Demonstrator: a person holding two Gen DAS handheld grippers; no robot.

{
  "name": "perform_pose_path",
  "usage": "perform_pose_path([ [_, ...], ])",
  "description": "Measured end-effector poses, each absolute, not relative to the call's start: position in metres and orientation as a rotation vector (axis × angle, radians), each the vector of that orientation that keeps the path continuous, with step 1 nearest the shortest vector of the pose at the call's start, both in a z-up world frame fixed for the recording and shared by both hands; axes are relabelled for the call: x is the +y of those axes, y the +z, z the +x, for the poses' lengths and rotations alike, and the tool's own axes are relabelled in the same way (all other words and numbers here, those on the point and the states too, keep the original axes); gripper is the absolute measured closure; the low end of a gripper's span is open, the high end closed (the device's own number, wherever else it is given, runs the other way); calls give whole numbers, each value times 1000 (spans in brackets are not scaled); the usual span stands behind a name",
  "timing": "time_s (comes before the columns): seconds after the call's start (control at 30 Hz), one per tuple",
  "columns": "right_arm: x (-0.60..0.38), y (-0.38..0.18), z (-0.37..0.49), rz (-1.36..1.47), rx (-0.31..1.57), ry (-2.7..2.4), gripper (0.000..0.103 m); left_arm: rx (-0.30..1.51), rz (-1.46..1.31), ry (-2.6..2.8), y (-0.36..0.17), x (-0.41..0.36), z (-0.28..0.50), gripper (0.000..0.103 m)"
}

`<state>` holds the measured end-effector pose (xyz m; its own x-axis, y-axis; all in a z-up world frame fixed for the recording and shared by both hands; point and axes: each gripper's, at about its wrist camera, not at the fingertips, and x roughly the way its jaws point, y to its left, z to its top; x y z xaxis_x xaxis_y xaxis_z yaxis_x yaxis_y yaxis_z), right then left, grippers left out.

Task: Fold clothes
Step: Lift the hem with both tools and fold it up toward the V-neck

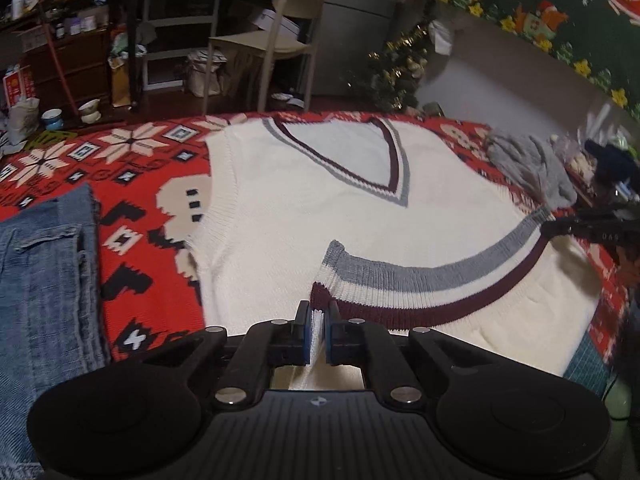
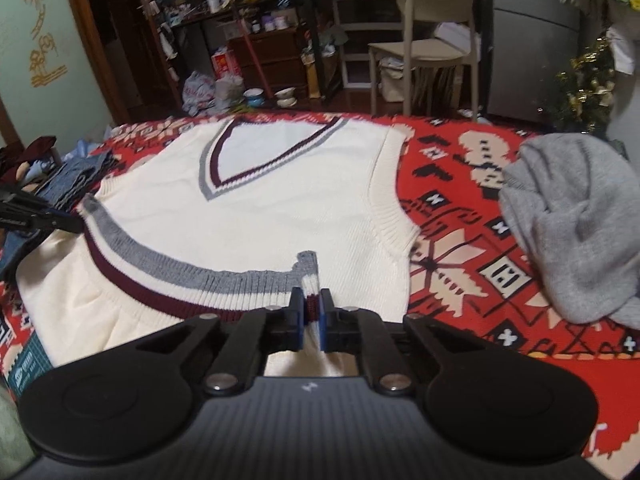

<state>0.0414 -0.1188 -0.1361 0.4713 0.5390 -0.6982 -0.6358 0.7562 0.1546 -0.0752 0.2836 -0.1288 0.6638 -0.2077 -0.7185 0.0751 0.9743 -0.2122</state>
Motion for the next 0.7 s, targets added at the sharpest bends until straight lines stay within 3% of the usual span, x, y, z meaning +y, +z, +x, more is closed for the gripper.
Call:
perform_pose_path([
  [0.27, -106, -127, 71, -127, 789, 677, 96, 856, -234, -84, -131, 301, -57, 97],
  [0.43, -91, -155, 85, -186, 868, 637, 96, 896, -206, -56, -148, 297, -46, 97],
  [0.7, -95, -134, 81, -130, 834, 626, 96, 847, -226, -35, -137, 301, -57, 97],
])
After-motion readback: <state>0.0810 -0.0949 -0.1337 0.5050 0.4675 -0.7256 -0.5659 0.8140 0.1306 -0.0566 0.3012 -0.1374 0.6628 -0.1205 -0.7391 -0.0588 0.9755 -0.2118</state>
